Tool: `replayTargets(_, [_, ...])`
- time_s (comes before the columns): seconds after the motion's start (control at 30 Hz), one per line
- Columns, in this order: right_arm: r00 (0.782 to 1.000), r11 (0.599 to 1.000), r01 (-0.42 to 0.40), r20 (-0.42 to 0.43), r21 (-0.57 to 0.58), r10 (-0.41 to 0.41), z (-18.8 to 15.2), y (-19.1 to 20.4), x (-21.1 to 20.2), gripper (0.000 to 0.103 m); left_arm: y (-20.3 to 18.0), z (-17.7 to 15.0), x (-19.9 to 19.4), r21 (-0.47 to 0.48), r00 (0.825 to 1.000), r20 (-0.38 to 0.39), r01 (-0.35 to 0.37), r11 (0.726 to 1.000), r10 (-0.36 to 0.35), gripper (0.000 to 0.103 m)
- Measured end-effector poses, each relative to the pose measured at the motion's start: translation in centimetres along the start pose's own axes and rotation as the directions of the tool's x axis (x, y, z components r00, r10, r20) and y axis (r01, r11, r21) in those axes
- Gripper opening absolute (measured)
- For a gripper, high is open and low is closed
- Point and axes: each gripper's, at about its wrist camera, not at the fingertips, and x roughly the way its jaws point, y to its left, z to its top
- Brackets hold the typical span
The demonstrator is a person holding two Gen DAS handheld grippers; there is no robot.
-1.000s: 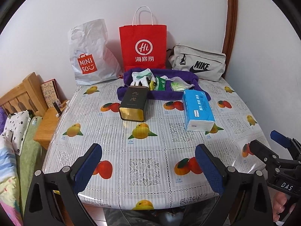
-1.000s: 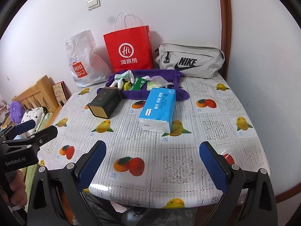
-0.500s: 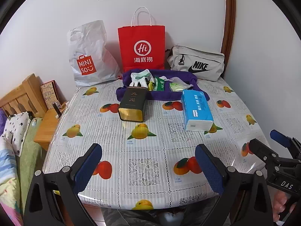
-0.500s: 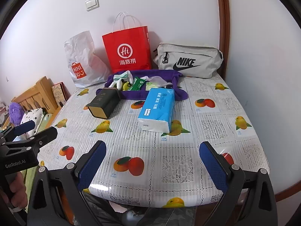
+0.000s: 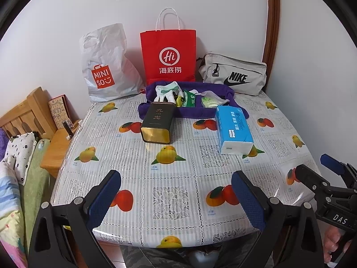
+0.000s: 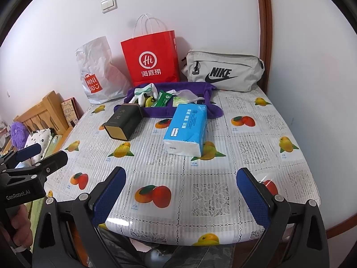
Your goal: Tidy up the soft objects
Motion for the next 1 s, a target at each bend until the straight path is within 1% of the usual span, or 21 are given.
replayTargets(1.0, [1.0, 1.0, -0.002, 0.002, -0.004, 0.002, -0.23, -0.1, -0.22, 0.098, 0.11, -0.04, -0.11, -0.003, 1.0, 0.001, -0.003, 1.0, 0.003, 0.1])
